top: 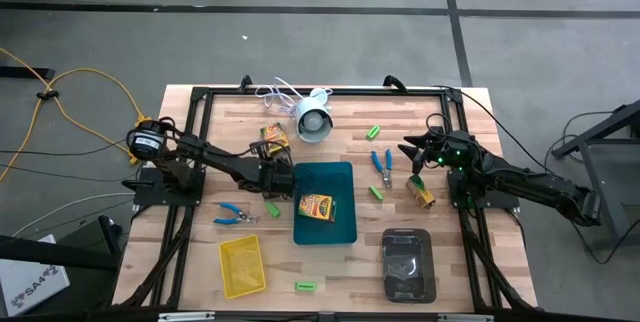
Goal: Pick & Place School Supplies
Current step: Put the yellow crayon box into the blue bin
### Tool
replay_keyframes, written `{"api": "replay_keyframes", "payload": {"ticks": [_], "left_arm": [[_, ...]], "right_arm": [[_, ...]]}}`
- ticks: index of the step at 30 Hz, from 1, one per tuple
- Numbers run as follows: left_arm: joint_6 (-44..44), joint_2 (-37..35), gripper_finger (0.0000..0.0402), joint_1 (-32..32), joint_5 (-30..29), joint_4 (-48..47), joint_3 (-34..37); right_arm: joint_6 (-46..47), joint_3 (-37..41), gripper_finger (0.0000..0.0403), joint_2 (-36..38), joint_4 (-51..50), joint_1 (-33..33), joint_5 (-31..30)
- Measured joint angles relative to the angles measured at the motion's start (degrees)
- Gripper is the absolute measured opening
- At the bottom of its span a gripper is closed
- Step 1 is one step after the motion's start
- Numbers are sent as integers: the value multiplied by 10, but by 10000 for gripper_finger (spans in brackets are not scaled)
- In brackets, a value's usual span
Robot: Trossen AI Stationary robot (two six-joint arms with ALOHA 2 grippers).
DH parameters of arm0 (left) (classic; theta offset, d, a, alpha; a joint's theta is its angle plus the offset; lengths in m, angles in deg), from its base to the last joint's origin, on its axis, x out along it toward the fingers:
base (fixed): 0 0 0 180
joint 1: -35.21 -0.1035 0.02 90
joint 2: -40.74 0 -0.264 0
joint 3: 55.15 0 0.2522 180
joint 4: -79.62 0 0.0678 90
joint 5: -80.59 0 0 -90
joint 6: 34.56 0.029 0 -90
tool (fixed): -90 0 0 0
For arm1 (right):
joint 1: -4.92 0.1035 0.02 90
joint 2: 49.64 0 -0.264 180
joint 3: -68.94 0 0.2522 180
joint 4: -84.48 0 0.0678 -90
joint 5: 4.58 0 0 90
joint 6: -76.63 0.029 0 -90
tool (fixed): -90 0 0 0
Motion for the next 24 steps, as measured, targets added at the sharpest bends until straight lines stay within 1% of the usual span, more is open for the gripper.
{"api": "replay_keyframes", "payload": {"ticks": [4,6,9,13,17,20,24], "left_arm": [[21,0,8,0,25,6,0],[23,0,23,1,37,14,0],[20,0,55,2,40,15,0],[11,0,97,3,36,17,0],[5,0,127,1,33,26,0],[4,0,138,-1,25,34,0],[1,0,140,-3,-4,34,0]], "right_arm": [[0,0,197,0,0,0,0],[0,0,197,0,0,0,0],[0,0,197,0,0,0,0],[0,0,197,0,0,0,0],[0,0,197,0,0,0,0],[0,0,197,0,0,0,0],[0,0,197,0,0,0,0]]}}
